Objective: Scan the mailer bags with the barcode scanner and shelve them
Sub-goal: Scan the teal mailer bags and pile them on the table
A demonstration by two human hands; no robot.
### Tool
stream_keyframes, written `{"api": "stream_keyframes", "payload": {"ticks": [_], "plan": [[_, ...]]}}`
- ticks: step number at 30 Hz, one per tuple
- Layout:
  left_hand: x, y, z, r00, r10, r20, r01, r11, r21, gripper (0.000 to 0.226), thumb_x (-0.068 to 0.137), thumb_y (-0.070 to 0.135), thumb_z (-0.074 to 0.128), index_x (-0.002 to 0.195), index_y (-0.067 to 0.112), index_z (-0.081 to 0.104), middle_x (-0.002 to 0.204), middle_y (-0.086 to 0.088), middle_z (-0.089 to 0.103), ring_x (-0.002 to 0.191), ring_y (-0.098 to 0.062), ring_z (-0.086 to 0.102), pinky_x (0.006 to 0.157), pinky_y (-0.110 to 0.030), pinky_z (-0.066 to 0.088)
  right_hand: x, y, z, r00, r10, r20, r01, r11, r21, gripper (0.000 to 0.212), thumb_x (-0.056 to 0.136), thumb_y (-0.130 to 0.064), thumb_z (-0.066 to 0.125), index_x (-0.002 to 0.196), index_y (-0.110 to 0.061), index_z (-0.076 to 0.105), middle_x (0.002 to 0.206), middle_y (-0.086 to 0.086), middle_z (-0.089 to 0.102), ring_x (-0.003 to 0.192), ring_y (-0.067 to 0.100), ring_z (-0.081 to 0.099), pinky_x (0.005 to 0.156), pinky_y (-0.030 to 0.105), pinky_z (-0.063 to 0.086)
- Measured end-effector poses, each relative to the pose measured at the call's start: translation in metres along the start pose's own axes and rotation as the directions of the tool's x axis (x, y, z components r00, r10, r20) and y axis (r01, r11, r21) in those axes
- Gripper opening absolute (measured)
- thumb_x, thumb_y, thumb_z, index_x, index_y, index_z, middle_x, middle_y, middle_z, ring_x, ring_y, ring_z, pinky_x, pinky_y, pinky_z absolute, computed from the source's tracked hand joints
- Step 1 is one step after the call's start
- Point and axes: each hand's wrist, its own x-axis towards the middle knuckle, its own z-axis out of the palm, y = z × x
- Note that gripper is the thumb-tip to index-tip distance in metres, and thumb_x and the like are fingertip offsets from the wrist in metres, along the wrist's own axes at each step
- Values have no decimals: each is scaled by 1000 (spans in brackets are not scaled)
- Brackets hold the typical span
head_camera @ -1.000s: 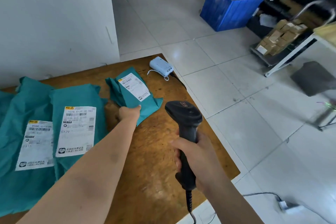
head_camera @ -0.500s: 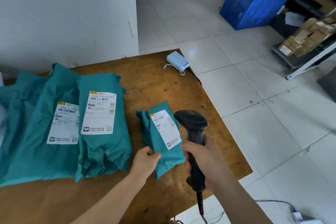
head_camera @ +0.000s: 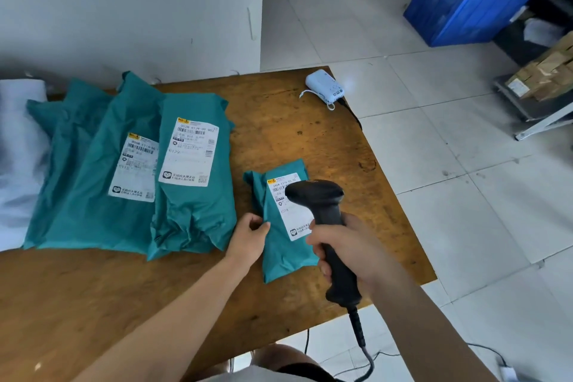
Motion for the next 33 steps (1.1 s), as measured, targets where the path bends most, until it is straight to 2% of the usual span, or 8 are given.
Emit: {"api": "stream_keyframes", "payload": {"ticks": [5, 13, 18, 22, 25, 27, 30, 33], "plan": [[6, -5, 0, 1000, 17, -23, -18, 999, -34, 12, 94, 10, 54, 83, 16, 54, 83, 7, 53, 92, -19, 53, 87, -32, 44, -3, 2, -3, 1000, 18, 11, -17, 998, -55, 9, 80, -7, 61, 87, -8, 54, 56, 5, 50, 39, 13, 44, 44, 22, 40], [10, -6, 1, 999, 30, -37, -29, 999, 19, 2, 94, 12, 53, 95, 12, 55, 92, 2, 54, 94, -16, 52, 83, -27, 40, -2, 6, -5, 1000, 29, 2, -29, 999, -38, 13, 80, -7, 60, 91, -10, 55, 56, 5, 51, 40, 13, 45, 44, 22, 40], [13, -7, 0, 1000, -14, -12, 15, 1000, 24, 6, 94, 14, 53, 99, 13, 56, 110, -4, 57, 107, -20, 54, 97, -34, 45, 0, 5, -4, 1000, 19, 12, -18, 999, -35, 11, 80, -7, 60, 89, -8, 53, 55, 4, 50, 39, 12, 44, 43, 22, 40], [11, -5, 2, 1000, -29, -4, 29, 1000, 10, 17, 95, 19, 54, 108, 10, 56, 105, 0, 54, 101, -16, 51, 89, -28, 43, 2, 7, -5, 1000, 4, 11, -4, 1000, -26, 11, 81, -7, 60, 91, -9, 54, 55, 4, 50, 40, 12, 45, 44, 22, 41], [11, -2, 6, 1000, -19, -11, 19, 999, 44, 26, 88, 33, 63, 101, 11, 56, 98, 0, 59, 96, -17, 57, 85, -32, 50, 7, 10, -6, 999, -24, -36, 23, 999, -24, 14, 83, -10, 63, 95, -9, 56, 57, 5, 52, 40, 12, 46, 44, 23, 42], [10, 2, 9, 1000, 6, -18, -5, 995, 97, 23, 87, 31, 64, 93, 10, 56, 92, -1, 60, 90, -18, 59, 81, -33, 51, 16, 16, -6, 993, -66, -100, 62, 997, -42, 19, 84, -14, 65, 100, -11, 55, 67, 10, 57, 43, 13, 49, 46, 24, 45], [6, 10, 8, 997, 74, -1, -74, 993, 89, 17, 92, 20, 58, 81, 10, 48, 84, -3, 57, 78, -15, 54, 67, -27, 45, 39, 29, -8, 965, -142, -218, 119, 986, -117, 24, 84, -18, 66, 103, -18, 52, 85, 8, 64, 63, 18, 61, 57, 27, 52], [-7, 23, 1, 987, 129, 97, -126, 991, -34, 17, 95, 16, 50, 80, 12, 42, 83, -8, 54, 72, -14, 49, 65, -28, 42, 68, 47, -16, 919, -225, -325, 163, 965, -208, 27, 82, -18, 67, 103, -21, 50, 85, 4, 64, 77, 24, 65, 63, 34, 54]]}}
